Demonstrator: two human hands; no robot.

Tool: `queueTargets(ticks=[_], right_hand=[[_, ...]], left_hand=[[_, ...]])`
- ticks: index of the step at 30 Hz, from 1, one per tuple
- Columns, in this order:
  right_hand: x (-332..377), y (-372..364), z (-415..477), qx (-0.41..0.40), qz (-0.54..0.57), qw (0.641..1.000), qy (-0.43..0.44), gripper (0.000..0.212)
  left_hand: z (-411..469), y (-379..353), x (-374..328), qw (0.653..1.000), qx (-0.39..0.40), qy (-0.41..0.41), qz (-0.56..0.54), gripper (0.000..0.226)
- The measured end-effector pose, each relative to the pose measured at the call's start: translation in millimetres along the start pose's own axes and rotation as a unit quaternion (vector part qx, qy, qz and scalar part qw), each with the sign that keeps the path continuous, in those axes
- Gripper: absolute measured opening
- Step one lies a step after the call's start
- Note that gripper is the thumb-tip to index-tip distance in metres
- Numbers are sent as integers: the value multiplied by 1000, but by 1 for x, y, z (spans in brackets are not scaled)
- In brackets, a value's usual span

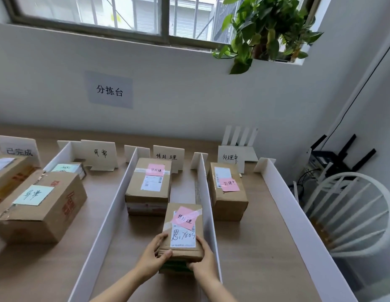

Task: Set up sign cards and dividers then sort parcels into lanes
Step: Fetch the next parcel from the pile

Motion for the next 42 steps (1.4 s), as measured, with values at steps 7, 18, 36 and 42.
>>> queueTargets(ticks=[7, 18, 36, 42], right_hand=[[-11, 0, 21, 9, -118, 993, 19, 75], [11, -6, 65, 20, -255, 966, 29, 70], [39, -27, 172, 23, -231, 972, 17, 65], [52, -28, 195, 29, -264, 963, 39, 62]], left_hand=[[19, -5, 21, 995, -54, -7, 83, 49], [64, -3, -19, 981, -109, -20, 157, 53], [124, -5, -59, 833, -257, -147, 468, 45], [131, -12, -55, 802, -221, -153, 533, 74]])
Point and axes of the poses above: each hand's wrist, its own z-axis towards the middle knuckle, its own y-axis out of the back of the hand, x = y × z, the point moved 8 cm from there along z, towards the middle knuckle, and after that the axes turned 5 degrees about z, right-handed, at the moved point
